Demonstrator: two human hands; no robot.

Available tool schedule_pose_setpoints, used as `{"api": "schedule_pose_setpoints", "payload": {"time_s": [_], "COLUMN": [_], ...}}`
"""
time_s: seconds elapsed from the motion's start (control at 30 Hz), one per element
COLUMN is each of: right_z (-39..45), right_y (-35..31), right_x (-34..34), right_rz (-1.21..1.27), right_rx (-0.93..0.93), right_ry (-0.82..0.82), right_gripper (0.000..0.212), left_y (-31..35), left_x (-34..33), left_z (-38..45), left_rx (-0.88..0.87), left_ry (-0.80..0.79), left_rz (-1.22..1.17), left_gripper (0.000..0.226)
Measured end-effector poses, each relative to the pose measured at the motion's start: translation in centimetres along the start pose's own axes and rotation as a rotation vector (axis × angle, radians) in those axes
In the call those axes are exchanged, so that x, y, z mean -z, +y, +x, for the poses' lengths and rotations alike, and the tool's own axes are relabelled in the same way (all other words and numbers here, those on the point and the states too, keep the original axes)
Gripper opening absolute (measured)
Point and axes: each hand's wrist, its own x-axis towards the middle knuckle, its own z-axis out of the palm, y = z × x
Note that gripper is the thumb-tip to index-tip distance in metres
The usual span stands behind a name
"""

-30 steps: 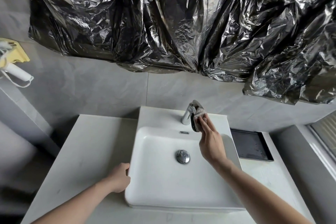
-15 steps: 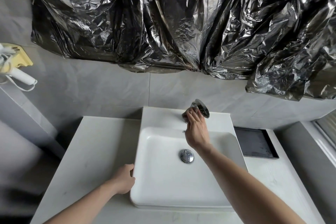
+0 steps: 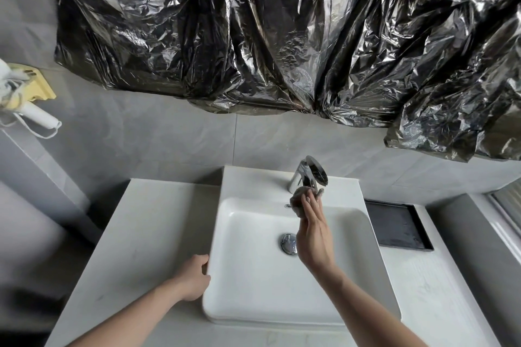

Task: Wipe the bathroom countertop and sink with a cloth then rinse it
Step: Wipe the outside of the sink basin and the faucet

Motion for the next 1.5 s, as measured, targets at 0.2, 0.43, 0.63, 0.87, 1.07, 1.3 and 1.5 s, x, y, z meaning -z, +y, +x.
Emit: {"api": "schedule_pose_setpoints", "payload": {"time_s": [0.2,0.43,0.63,0.87,1.07,1.3,1.5], "right_z": [4.5,0.5,-0.5,4.8,9.5,7.7,2.8], "right_y": [-0.3,0.2,-0.4,0.4,2.5,1.3,0.8], "right_x": [0.5,0.6,1.3,1.1,2.6,3.1,2.4], "right_rz": [0.139,0.137,0.825,1.619,1.430,1.439,1.558], "right_rx": [-0.130,-0.230,-0.602,-0.920,-1.020,-0.985,-1.123], "right_ry": [0.081,0.174,0.200,0.158,0.066,-0.135,-0.106], "right_gripper": [0.030,0.043,0.037,0.050,0.071,0.041,0.038], "left_y": [-0.8,-0.8,-1.8,-2.7,-3.1,-2.4,-2.0], "left_x": [-0.3,-0.3,-0.3,-0.8,-0.6,-0.4,-0.6], "left_z": [0.2,0.5,1.1,1.5,1.7,1.6,1.3], "left_rx": [0.009,-0.001,0.013,0.008,-0.017,-0.005,-0.038], "left_ry": [-0.003,-0.015,-0.029,-0.018,-0.048,-0.047,-0.019], "left_rz": [0.006,-0.026,-0.040,-0.071,-0.085,-0.096,-0.133], "left_gripper": [0.048,0.048,0.044,0.045,0.056,0.048,0.044]}}
